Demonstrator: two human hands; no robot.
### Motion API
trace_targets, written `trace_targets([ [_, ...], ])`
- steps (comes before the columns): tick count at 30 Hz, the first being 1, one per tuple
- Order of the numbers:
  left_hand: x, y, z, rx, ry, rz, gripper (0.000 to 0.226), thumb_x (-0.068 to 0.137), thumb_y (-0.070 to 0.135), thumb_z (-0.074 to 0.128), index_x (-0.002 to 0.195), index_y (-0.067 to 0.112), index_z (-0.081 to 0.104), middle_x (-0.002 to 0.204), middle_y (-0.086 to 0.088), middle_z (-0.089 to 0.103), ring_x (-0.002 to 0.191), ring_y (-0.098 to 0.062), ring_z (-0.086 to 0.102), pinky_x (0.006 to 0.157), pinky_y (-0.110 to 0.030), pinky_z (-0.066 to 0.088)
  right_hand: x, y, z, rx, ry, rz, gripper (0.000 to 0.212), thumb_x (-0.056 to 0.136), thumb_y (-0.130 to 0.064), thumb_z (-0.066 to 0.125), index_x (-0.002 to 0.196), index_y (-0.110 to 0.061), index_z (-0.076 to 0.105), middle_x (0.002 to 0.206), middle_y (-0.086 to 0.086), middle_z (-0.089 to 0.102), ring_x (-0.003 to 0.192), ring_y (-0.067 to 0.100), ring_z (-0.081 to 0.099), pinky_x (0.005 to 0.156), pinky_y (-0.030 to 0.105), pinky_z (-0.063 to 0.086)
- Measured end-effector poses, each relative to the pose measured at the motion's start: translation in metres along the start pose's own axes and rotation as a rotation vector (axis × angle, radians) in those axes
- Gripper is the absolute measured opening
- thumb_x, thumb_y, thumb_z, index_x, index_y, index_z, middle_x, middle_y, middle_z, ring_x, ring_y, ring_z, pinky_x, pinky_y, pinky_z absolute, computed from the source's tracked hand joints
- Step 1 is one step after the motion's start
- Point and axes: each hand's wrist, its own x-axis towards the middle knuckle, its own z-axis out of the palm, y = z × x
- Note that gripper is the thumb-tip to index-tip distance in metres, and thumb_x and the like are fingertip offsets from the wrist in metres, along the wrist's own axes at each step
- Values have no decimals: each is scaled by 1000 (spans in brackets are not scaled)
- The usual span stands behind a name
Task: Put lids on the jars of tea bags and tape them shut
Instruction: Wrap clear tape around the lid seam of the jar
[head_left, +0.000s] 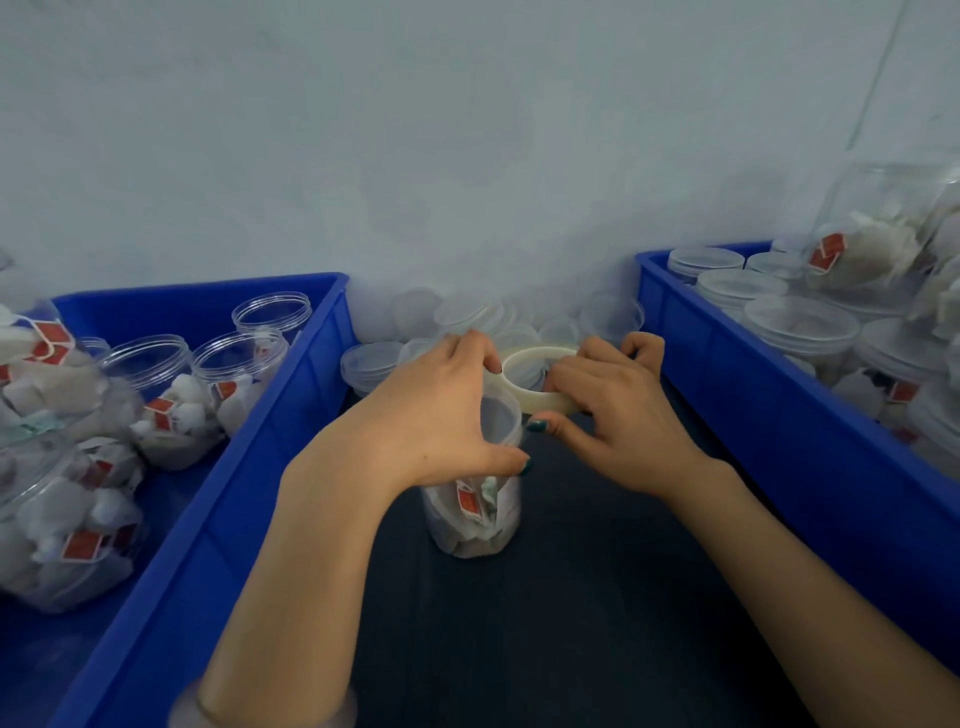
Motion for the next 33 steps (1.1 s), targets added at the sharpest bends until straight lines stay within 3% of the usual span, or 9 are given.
trace_targets([
  [7,-1,-1,1,-75,-41,31,74,73,51,82,131,33,38,128,15,43,113,-6,50,97,-33,49,0,2,-5,-128,-63,40,53,96,-68,31,73,-24,50,75,-12,52,78,13,44,77,36,19],
  [13,0,-8,1,-118,-82,74,72,77,45,80,135,35,39,128,19,40,112,0,47,92,-23,50,4,3,-5,-73,-180,92,64,91,-79,21,75,-25,52,74,-15,50,79,9,40,78,36,22],
  [16,2,-8,3,-99,-99,93,64,78,40,78,130,36,41,125,17,36,111,-4,47,90,-27,51,9,5,-8,22,-249,123,69,84,-85,24,74,-25,58,67,-12,50,77,6,40,76,35,19],
  [18,3,-5,9,-55,-83,101,56,78,44,75,122,37,40,120,15,35,107,-7,46,86,-30,50,11,6,-8,38,-290,127,69,82,-85,26,77,-28,63,67,-11,52,81,3,43,74,33,17],
  [23,12,1,23,58,25,73,59,72,84,52,108,39,42,114,14,41,104,-6,44,81,-31,46,9,4,-4,88,-324,135,59,82,-75,28,77,-29,64,66,-14,49,85,-4,41,72,34,15],
  [29,18,-2,28,-45,111,86,56,74,73,65,112,35,47,111,19,45,100,-3,48,82,-29,47,10,9,-12,23,-305,79,58,87,-75,27,84,-30,65,73,-15,54,82,3,42,75,31,13],
  [33,20,-2,32,-74,165,27,59,76,70,60,119,31,47,118,16,46,104,-7,52,86,-31,49,8,16,-15,55,-254,115,39,94,-60,39,78,-29,57,71,-15,49,80,7,42,77,36,19],
])
